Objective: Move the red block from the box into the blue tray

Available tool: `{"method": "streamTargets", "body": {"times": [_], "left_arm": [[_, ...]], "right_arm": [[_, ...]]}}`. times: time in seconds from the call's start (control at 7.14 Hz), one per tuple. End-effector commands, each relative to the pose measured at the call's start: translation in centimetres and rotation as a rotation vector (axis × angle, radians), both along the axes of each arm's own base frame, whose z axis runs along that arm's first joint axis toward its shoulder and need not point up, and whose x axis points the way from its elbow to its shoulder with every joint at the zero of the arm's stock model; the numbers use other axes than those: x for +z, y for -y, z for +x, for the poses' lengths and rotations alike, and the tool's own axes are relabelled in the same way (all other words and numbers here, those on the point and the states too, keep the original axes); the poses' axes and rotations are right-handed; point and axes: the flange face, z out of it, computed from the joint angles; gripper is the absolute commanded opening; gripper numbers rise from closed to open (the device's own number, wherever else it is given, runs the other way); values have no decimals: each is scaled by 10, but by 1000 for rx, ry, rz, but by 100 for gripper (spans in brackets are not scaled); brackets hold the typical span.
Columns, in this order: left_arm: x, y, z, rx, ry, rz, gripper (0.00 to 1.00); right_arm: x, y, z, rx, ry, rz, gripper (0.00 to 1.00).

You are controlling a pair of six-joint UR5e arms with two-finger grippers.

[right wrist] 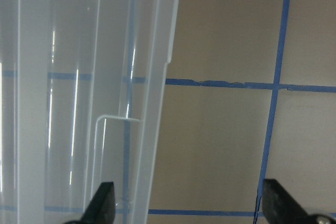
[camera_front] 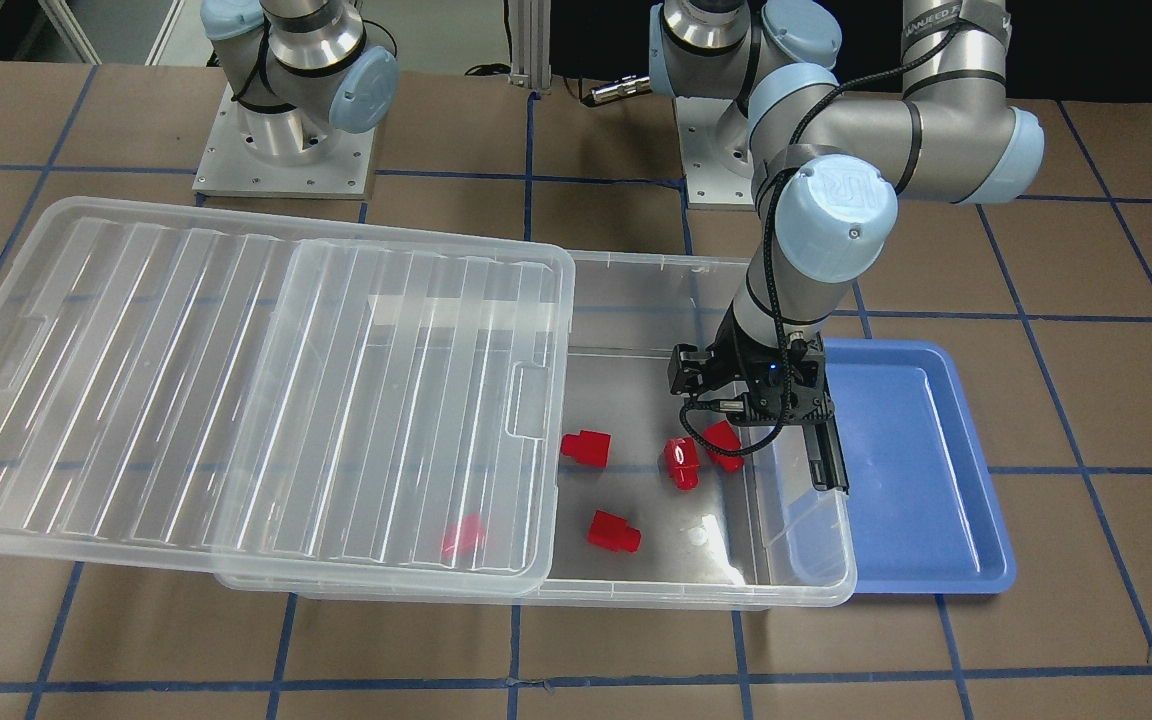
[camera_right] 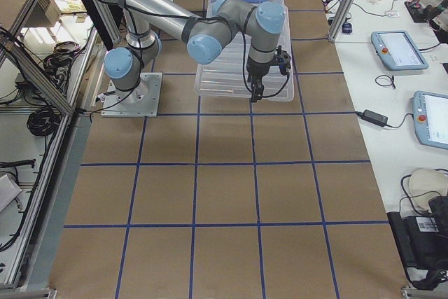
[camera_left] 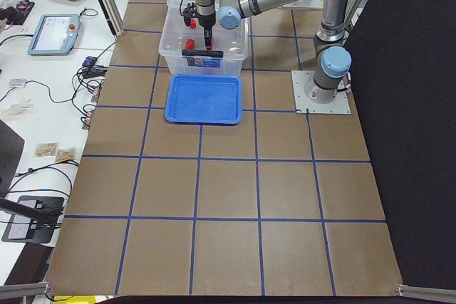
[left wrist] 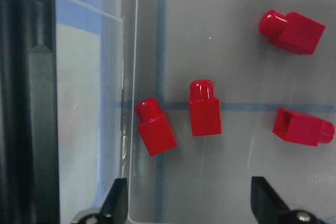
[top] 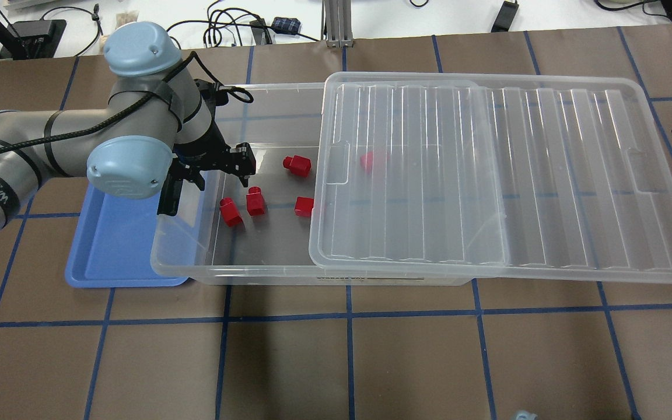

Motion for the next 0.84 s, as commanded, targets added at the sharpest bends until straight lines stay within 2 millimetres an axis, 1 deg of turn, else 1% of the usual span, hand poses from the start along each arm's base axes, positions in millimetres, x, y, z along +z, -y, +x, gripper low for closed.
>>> {"method": "streamTargets", "body": {"times": [0.0,0.14,0.28,0.42,0.56,0.7], "left_arm": [[-20,6,-4,1,-30,23,79],[-26,7,-4,1,-31,33,79],[-30,8,-3,3,-29,39,79],[-36,9,-4,1,-30,49,76],[-40,10,-4,1,-28,53,76],[-48,12,-4,3,-28,63,76]], "right_arm": [[14,2,9,14,-4,-1,100],[41,-3,20,-3,1,4,100],[69,-4,41,-27,-11,1,100],[86,-1,74,-57,-16,7,100],[97,1,108,-98,-24,-1,100],[97,4,142,-123,-24,-5,100]]}}
